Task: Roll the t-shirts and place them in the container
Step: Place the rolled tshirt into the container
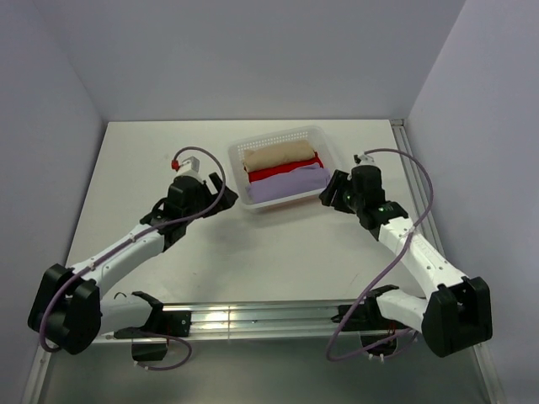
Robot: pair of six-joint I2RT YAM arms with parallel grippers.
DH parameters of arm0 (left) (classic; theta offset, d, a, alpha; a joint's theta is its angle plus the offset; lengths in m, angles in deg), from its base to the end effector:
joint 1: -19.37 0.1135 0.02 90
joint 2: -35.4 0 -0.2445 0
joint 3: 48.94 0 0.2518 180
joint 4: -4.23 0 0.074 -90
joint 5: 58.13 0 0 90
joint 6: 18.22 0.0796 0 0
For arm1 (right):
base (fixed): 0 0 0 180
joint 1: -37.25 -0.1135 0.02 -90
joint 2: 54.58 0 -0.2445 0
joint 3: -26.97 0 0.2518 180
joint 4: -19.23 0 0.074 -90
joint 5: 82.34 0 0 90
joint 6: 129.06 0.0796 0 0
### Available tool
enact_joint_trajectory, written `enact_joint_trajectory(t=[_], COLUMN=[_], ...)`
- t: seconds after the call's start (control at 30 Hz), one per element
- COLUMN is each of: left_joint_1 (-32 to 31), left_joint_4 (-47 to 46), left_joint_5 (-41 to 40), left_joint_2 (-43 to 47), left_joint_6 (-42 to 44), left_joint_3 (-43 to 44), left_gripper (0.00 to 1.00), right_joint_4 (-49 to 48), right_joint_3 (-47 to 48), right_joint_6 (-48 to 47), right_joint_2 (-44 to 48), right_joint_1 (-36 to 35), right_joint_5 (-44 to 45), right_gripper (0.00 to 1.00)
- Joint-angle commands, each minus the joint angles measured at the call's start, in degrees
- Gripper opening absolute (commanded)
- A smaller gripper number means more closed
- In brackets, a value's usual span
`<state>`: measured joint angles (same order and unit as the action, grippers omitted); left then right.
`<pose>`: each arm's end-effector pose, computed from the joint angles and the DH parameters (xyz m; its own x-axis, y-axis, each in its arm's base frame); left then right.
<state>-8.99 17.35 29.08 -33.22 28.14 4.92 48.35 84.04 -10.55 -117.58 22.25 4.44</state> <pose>0.2747 -0.1439 0.2052 -0.5991 -0.4599 -0.6554 0.0320 0.8042 -0.5935 0.2742 0.0781 0.2172 -0.6320 0.3240 -0.7040 -0.0013 0.9079 0.4191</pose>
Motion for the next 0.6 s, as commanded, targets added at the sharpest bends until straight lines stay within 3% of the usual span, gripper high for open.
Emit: enact_joint_trajectory(t=[0.0, 0.1, 0.27, 0.5, 0.57], left_joint_1=[-0.8, -0.9, -0.3, 5.1, 5.9], left_joint_4=[-5.8, -8.6, -9.7, -12.9, -12.0], left_joint_5=[1.9, 1.8, 0.8, 4.2, 5.2], left_joint_2=[-2.1, -5.2, -13.2, -31.9, -35.6], left_joint_6=[-3.8, -4.3, -3.5, -3.0, -3.2], left_joint_3=[-1.8, -2.3, 2.4, 14.3, 20.4], left_gripper=[0.9, 0.86, 0.65, 0.4, 0.38], right_joint_4=[-7.0, -11.7, -15.2, -14.9, -13.8], right_joint_3=[-3.4, -4.8, -0.8, 14.6, 20.2], right_joint_6=[0.8, 1.3, 2.8, 4.4, 5.0], right_joint_2=[-1.3, -5.2, -15.5, -31.7, -36.0], right_joint_1=[-0.6, -1.7, -6.6, -9.0, -8.6], right_joint_5=[-0.2, -2.2, 2.5, 3.1, 4.4], right_gripper=[0.58, 0.54, 0.54, 0.53, 0.53])
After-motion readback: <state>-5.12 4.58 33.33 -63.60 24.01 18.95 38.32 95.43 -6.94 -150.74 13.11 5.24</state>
